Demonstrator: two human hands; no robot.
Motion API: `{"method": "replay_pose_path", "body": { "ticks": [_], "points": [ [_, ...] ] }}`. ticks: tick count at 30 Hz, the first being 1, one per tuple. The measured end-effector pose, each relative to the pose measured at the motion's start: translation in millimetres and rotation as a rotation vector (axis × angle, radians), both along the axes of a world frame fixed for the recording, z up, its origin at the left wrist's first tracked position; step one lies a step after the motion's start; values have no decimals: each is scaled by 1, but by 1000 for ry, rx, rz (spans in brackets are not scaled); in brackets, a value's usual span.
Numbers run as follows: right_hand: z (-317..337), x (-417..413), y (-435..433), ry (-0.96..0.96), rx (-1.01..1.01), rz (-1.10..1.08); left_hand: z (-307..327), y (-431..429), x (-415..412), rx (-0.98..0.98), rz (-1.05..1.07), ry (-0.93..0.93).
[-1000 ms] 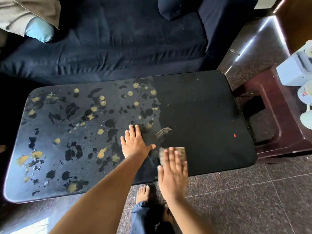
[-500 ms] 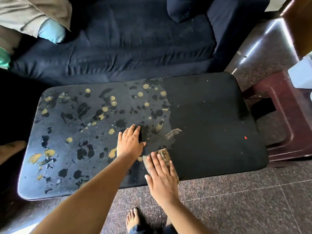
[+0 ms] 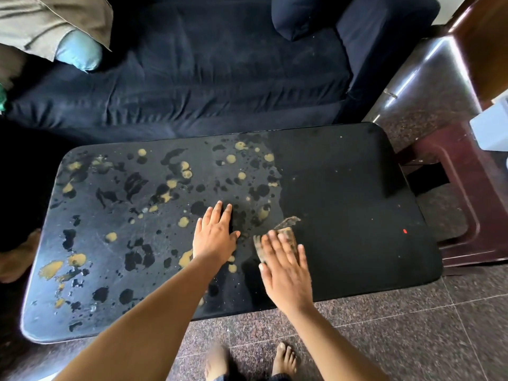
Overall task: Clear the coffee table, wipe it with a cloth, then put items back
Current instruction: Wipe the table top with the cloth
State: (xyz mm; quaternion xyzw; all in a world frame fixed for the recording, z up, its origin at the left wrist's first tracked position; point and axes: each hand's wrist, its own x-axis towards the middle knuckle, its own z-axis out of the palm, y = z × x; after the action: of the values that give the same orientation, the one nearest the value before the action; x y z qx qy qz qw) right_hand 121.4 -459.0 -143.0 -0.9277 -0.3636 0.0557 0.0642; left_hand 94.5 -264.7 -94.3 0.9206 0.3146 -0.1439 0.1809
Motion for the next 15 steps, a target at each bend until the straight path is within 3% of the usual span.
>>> {"method": "replay_pose_path", "body": {
  "ticks": [3,5,10,15],
  "points": [
    [1,10,22,41,14,-365,-1,6,7,22,10,16],
    [6,4,44,77,50,-440,-2,11,9,34,35,20],
    [3,26,23,28,-11,40,-3,17,13,45,15,11],
    [5,40,50,63,38,-453,-1,31,22,48,-1,-9]
  ]
}}
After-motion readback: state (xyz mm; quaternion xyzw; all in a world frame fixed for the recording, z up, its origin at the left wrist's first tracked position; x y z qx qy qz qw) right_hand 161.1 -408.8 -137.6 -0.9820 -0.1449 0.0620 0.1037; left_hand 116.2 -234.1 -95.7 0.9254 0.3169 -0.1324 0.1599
